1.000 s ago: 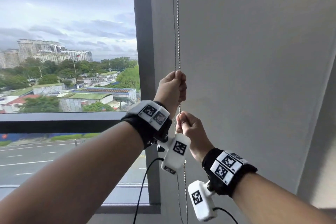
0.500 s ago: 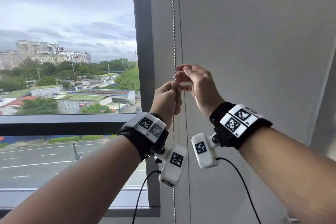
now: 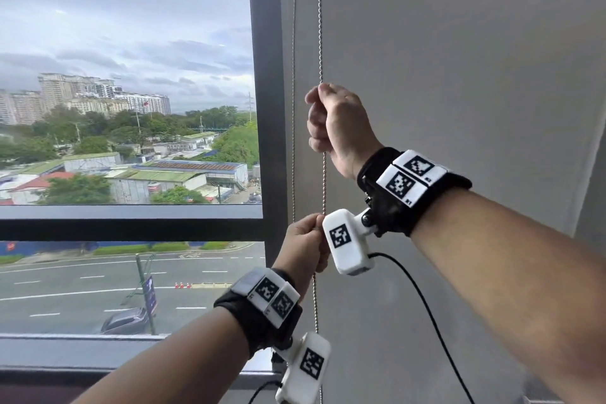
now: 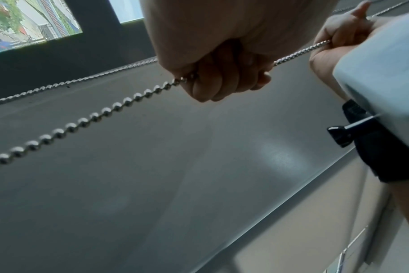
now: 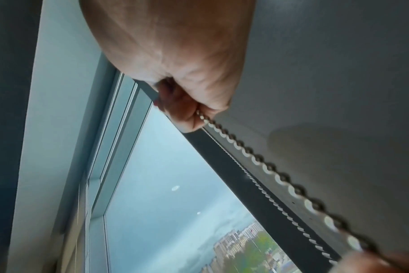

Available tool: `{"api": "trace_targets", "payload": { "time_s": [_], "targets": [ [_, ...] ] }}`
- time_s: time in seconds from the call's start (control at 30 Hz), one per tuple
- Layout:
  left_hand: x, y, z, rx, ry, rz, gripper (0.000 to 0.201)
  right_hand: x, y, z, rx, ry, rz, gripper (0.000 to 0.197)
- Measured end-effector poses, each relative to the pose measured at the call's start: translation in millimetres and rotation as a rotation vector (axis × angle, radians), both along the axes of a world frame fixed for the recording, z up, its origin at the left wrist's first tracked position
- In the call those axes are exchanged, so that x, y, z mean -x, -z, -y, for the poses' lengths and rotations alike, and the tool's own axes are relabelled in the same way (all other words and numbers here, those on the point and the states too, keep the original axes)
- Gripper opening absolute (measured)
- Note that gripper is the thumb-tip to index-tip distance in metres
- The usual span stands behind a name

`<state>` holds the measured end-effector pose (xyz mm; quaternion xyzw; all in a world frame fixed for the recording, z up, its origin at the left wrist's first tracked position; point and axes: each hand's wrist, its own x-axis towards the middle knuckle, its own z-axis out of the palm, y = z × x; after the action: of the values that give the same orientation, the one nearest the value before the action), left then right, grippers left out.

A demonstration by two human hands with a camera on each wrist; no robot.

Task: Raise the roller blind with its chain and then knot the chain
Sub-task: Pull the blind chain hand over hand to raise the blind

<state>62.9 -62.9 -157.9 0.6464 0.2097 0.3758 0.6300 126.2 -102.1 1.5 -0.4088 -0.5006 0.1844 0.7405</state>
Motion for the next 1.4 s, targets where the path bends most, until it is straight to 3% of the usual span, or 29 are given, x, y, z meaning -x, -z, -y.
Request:
{"api": "trace_targets", "payload": {
  "time_s": [0.17, 0.37, 0.67, 0.83, 0.93, 1.03, 1.17, 1.4],
  "targets": [
    [9.3, -2.1, 2.8, 0.013, 0.086, 0.010, 0.024, 4.0, 11.1, -0.3, 0.002, 0.046, 0.010, 0.035],
    [17.6, -25.6, -8.4, 0.022, 0.197, 0.151, 0.036, 3.7, 17.8, 4.6, -0.014, 0.065, 0.009, 0.036],
    [12.1, -87.7, -16.4, -0.083, 0.245, 0.314, 0.034, -3.3, 63.4, 7.5, -0.051, 0.107, -0.005, 0.038],
    [-1.4, -125.4, -7.7, -0.088, 0.245, 0.346, 0.040, 0.4, 85.2, 16.1, -0.012, 0.014, -0.080, 0.033],
    [-10.3, -144.1, -0.7, -0.072, 0.264, 0.353, 0.040, -3.6, 108.7, 14.2, 0.018, 0.063, -0.027, 0.038],
    [-16.5, -145.9, 1.6, -0.039, 0.195, 0.338, 0.039, -10.3, 134.1, 13.2, -0.012, 0.162, 0.066, 0.037],
    [-22.4, -131.1, 6.1, -0.041, 0.122, 0.348, 0.038, -15.6, 154.7, 15.3, 0.021, 0.126, 0.086, 0.044],
    [-19.4, -116.1, 8.0, -0.057, 0.095, 0.318, 0.036, -27.2, 150.1, 23.5, 0.077, 0.093, 0.143, 0.031]
  ]
}}
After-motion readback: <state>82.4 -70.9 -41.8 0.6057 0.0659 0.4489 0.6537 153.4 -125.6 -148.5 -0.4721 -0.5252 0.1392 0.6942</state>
